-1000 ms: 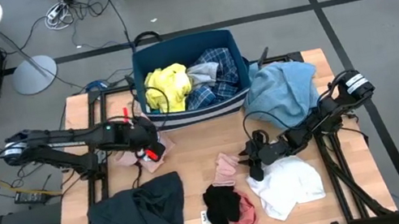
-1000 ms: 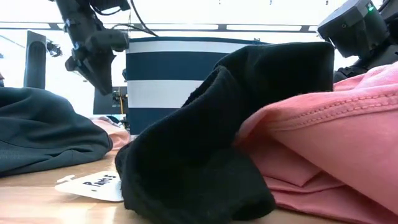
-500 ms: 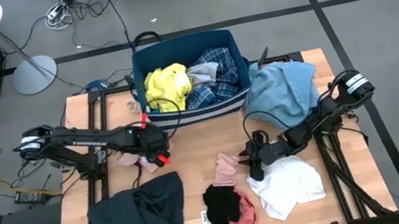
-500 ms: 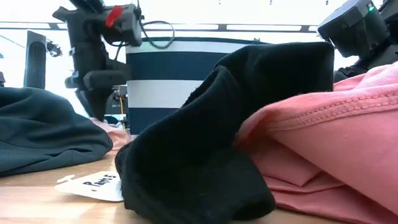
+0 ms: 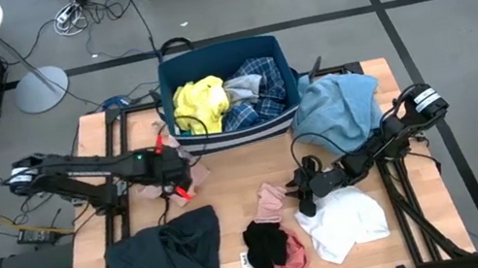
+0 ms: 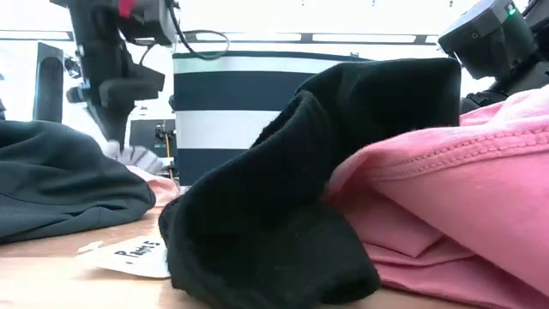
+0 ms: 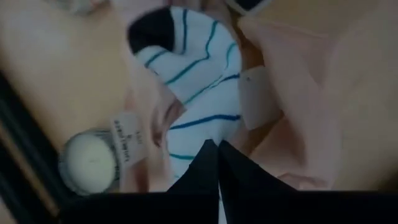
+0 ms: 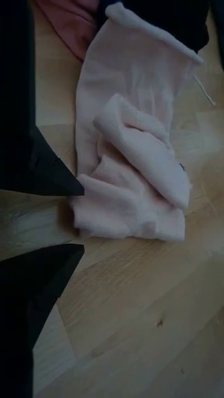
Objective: Sort clothes
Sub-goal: Put the white stripe sock into the blue laundry organizer
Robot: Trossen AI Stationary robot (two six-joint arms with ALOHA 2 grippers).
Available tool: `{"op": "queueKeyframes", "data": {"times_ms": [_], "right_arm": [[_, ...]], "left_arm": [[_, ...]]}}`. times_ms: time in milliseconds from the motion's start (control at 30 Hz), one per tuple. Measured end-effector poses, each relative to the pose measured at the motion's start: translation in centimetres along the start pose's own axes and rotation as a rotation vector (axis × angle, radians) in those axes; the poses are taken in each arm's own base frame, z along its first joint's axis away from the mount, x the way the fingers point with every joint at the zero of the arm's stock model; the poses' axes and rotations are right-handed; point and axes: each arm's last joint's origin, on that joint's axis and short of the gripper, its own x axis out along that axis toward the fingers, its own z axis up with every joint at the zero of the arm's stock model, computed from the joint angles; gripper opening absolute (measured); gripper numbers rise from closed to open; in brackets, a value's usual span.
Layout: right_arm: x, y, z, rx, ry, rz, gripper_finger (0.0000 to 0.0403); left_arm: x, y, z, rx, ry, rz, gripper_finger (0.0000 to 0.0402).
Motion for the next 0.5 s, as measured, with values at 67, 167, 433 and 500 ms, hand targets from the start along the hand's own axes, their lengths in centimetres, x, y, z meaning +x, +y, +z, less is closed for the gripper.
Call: {"op": "queueKeyframes", "data": {"times_ms": [67, 167, 433, 500], "right_arm": [[0.0, 0.0, 0.0, -0.004, 0.001, -0.001, 0.0137], [0.0, 0.0, 0.0, -0.008, 0.001, -0.001, 0.0137], [0.0, 0.0, 0.0, -0.012, 0.001, -0.002, 0.0136], [0.0, 0.0, 0.0, -0.017, 0.0, -0.002, 0.0136]], "left_arm": [[-1.4, 0.6, 0.0, -0.02, -0.024, -0.001, 0.0002], [-3.8, 1.9, 0.0, -0.059, -0.065, 0.014, 0.0001], [-10.8, 4.7, 1.0, -0.141, -0.277, 0.009, 0.0], [-12.6, 5.0, 1.8, -0.154, -0.359, -0.016, 0.0]]}}
